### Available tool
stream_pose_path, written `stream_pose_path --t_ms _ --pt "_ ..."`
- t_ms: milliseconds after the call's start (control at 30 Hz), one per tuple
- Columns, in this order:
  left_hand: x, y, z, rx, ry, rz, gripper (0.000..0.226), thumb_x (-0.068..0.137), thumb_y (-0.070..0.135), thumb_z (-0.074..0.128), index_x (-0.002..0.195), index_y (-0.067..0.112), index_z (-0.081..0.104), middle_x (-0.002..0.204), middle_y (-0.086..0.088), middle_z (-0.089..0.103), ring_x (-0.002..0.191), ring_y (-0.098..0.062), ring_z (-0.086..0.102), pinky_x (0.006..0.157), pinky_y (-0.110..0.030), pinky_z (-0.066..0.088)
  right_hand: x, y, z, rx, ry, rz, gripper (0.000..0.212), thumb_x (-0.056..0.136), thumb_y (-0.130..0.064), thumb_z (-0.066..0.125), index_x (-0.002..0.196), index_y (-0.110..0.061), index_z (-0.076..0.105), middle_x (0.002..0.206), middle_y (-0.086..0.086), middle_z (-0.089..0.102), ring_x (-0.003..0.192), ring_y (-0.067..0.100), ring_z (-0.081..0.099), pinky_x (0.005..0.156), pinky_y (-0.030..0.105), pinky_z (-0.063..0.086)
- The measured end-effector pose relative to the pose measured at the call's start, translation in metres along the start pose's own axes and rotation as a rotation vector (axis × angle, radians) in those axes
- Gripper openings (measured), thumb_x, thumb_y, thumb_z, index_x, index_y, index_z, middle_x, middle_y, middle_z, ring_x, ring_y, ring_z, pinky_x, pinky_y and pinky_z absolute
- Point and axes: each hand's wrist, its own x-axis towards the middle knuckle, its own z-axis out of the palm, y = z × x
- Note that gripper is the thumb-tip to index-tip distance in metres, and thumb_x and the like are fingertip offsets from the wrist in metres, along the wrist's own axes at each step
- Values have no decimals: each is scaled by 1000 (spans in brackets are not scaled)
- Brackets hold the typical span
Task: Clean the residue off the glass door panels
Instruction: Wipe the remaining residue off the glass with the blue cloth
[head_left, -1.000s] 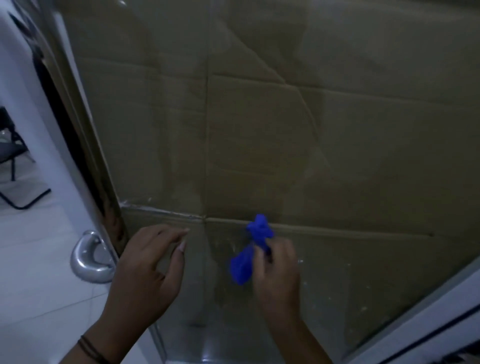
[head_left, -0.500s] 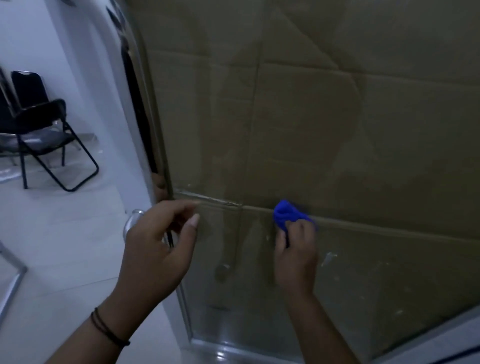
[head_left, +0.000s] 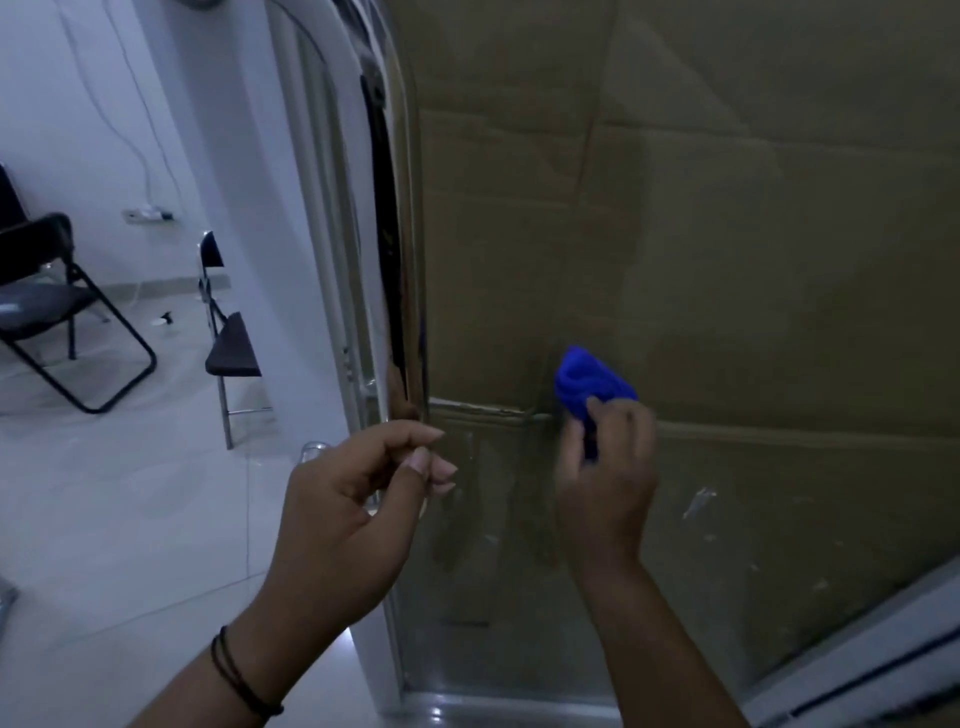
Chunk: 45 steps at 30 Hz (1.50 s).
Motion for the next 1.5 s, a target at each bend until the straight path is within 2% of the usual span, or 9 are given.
stream_pose_path --t_ms 267,367,433,600,733,933,1167,1367,1500 --pt "-5 -12 -2 40 -12 -19 19 85 36 50 93 29 65 82 17 72 75 -3 70 70 -15 54 -56 -7 54 -101 -584 -173 18 65 4 69 78 -5 59 84 13 55 72 29 56 56 32 47" --pt "-8 -14 0 51 -2 -10 17 85 35 52 94 31 65 80 15 72 77 -5 70 72 -18 55 -84 0 60 -63 -897 -41 18 86 1 49 99 -6 59 102 14 51 94 30 51 77 39 47" --pt "-10 -13 1 57 11 -6 17 86 35 52 94 29 66 81 15 72 79 -5 70 73 -19 55 -80 -4 56 -86 -884 -53 16 88 -2 48 97 -4 61 104 14 52 95 31 53 79 39 46" --pt "-16 -14 7 54 48 -34 22 86 36 52 94 21 67 81 14 73 77 -4 71 72 -15 54 -18 -40 28 174 -212 -166 8 84 -5 54 90 -6 59 84 13 55 71 27 55 63 31 47" --pt "-19 -12 12 52 105 -88 24 85 36 51 90 19 67 79 13 73 74 -4 71 69 -12 53 37 -67 36 152 -176 -354 8 81 4 60 86 -2 63 77 13 54 67 26 49 58 33 39" --pt "-18 -8 18 58 162 -130 15 87 22 54 86 17 68 76 8 73 74 -6 70 68 -11 52 -7 -45 66 92 -555 -536 14 65 -3 72 71 -2 59 74 14 55 63 28 53 53 32 40" --pt "-24 -5 28 41 258 -184 22 83 36 53 89 20 68 78 3 74 76 -14 72 71 -24 57 -89 11 76 -80 -1196 -431 30 95 -12 35 121 -10 52 123 8 49 110 26 47 92 39 38" --pt "-29 -2 42 31 307 -233 13 86 28 57 91 22 68 80 3 74 76 -12 72 70 -22 57 -46 4 29 55 -699 -355 11 77 -9 64 86 -15 62 81 2 54 70 16 50 63 20 33" --pt "-28 -2 51 48 341 -253 12 85 26 57 90 21 67 80 4 74 75 -12 71 69 -21 56 1 2 22 97 -352 -456 6 82 -7 56 87 -8 60 75 9 48 66 24 42 60 32 32"
